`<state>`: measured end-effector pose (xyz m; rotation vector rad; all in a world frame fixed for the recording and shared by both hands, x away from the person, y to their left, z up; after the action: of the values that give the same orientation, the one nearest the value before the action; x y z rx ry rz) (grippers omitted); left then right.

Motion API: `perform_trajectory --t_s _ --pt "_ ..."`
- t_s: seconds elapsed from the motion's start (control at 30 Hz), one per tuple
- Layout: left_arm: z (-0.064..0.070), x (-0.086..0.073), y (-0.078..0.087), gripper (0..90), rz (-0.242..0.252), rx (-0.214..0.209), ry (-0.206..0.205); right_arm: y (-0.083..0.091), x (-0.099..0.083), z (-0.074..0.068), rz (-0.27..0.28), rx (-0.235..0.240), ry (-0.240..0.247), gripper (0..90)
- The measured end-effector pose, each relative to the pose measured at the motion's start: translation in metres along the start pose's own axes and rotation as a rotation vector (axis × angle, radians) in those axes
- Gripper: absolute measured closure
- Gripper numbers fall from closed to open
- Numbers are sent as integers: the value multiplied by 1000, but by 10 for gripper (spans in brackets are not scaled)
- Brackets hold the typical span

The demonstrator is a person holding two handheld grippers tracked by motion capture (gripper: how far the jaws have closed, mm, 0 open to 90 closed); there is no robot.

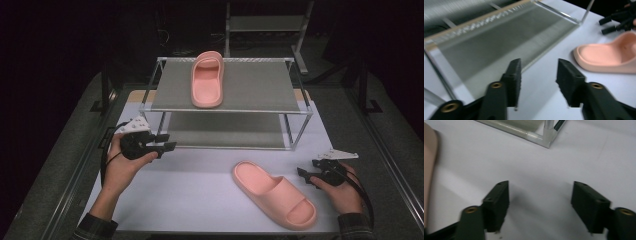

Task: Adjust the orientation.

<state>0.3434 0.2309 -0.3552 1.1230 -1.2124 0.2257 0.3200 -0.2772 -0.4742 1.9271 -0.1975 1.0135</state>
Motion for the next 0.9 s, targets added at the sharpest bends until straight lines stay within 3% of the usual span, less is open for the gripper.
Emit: perform_trajectory --t_s 0.13,0.23,0.43,0.9 --pt "12 -14 -13 787 -24 -62 -9 8 -1 -7 5 13 9 509" --pt "23 -20 -23 897 -39 -91 -40 18 -3 -14 10 33 -11 649" --pt "43 -18 -41 899 -34 -125 -81 35 -10 -23 -6 68 -21 892" --pt "92 -1 -112 898 -18 -240 -158 78 -47 -55 23 124 -31 900"
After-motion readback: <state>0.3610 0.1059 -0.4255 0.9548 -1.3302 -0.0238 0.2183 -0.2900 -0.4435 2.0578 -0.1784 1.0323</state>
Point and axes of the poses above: each handheld gripper's, and its own axes: y roughly backward along the jaws, x roughly out of its top, z roughly to its right, the point moved 3 cm from there along -y, roughly forward along the jaws, and after that the axes turned 15 degrees about x, right-handed, at the moved point
